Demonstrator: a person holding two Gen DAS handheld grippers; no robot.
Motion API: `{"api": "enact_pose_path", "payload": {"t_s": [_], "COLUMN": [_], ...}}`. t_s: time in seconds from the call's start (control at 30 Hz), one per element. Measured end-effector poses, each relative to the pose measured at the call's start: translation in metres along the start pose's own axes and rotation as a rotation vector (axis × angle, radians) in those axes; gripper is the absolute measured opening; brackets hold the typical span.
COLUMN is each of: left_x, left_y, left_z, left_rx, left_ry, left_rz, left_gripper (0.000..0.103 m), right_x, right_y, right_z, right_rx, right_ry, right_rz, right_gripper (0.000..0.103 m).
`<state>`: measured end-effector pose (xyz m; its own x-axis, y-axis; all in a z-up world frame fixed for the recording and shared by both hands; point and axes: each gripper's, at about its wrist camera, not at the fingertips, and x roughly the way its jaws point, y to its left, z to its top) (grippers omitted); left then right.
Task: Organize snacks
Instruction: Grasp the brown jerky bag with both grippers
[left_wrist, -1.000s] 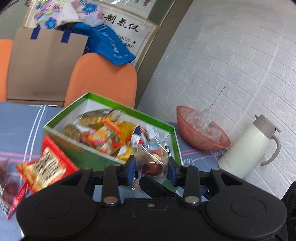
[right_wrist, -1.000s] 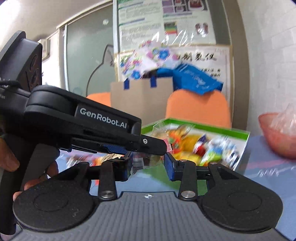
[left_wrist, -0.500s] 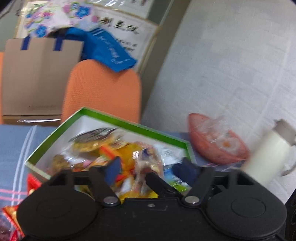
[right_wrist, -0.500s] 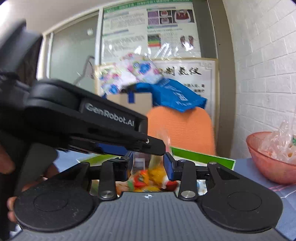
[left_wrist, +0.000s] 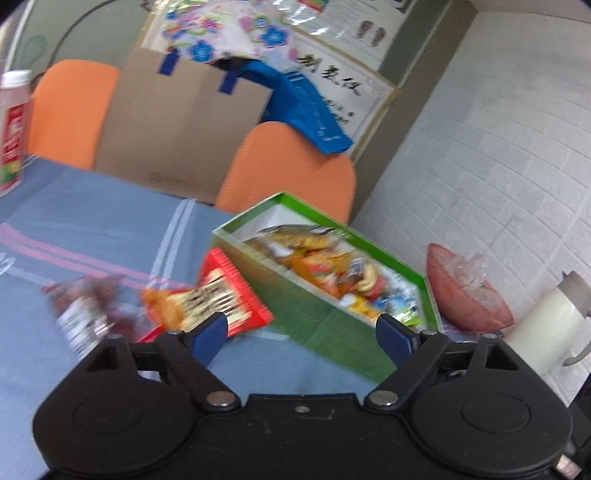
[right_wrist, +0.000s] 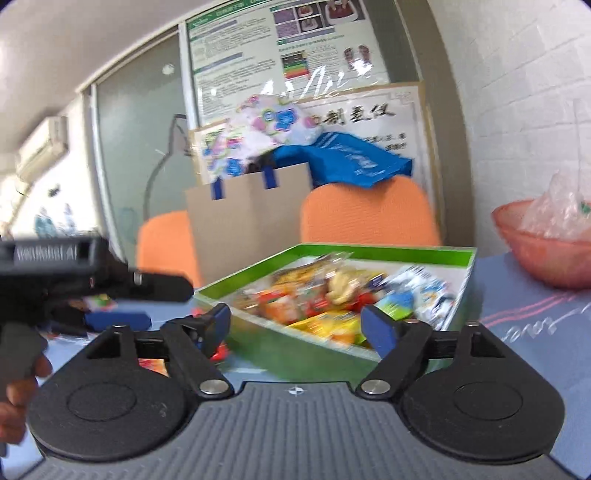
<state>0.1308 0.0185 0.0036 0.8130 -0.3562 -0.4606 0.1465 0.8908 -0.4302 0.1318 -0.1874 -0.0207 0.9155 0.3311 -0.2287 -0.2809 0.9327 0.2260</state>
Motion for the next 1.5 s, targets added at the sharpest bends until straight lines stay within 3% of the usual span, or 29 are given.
{"api": "enact_pose_path", "payload": {"t_s": [0.17, 0.3, 0.43, 0.5, 0.53, 0.57, 0.67, 0.8, 0.83, 0.87, 0.9, 1.13, 1.43, 1.5], "left_x": [-0.017, -0.010, 0.011, 0.016, 0.013, 0.009, -0.003, -0.027, -0.034, -0.041, -0.048, -0.070, -0.058, -0.055], "left_y": [0.048, 0.080, 0.104, 0.110, 0.111, 0.110, 0.099, 0.079, 0.076, 0.074, 0.073, 0.077, 0.082, 0.083], "left_z": [-0.002, 0.010, 0.015, 0.014, 0.010, 0.006, -0.008, -0.038, -0.045, -0.049, -0.052, -0.052, -0.054, -0.055], "left_rx": [-0.085, -0.148, -0.191, -0.207, -0.191, -0.174, -0.129, -0.099, -0.102, -0.109, -0.120, -0.140, -0.167, -0.177], "left_ry": [-0.012, -0.026, 0.009, 0.027, 0.047, 0.058, 0.107, 0.158, 0.159, 0.148, 0.139, 0.141, 0.164, 0.170], "left_rz": [0.161, 0.222, 0.258, 0.228, 0.216, 0.196, 0.114, -0.006, -0.022, -0.027, -0.033, -0.060, -0.081, -0.090], "left_gripper": [0.103, 0.103, 0.103, 0.103, 0.089, 0.084, 0.081, 0.085, 0.089, 0.101, 0.103, 0.103, 0.103, 0.098], "right_x": [-0.010, -0.014, -0.018, -0.020, -0.021, -0.021, -0.022, -0.023, -0.022, -0.022, -0.021, -0.009, 0.005, 0.009], "right_y": [0.022, 0.037, 0.047, 0.050, 0.052, 0.053, 0.057, 0.070, 0.074, 0.078, 0.082, 0.101, 0.112, 0.111], "right_z": [-0.010, -0.015, -0.019, -0.021, -0.022, -0.022, -0.026, -0.036, -0.039, -0.042, -0.045, -0.051, -0.056, -0.057], "right_rx": [0.007, 0.006, 0.000, -0.010, -0.014, -0.018, -0.024, -0.041, -0.051, -0.064, -0.080, -0.106, -0.084, -0.072], "right_ry": [0.047, 0.072, 0.094, 0.109, 0.118, 0.127, 0.159, 0.216, 0.236, 0.252, 0.268, 0.335, 0.387, 0.396], "right_rz": [0.063, 0.092, 0.106, 0.109, 0.108, 0.110, 0.142, 0.193, 0.204, 0.215, 0.224, 0.261, 0.293, 0.291], "right_gripper": [0.103, 0.103, 0.103, 0.103, 0.103, 0.103, 0.103, 0.103, 0.103, 0.103, 0.103, 0.103, 0.103, 0.103]}}
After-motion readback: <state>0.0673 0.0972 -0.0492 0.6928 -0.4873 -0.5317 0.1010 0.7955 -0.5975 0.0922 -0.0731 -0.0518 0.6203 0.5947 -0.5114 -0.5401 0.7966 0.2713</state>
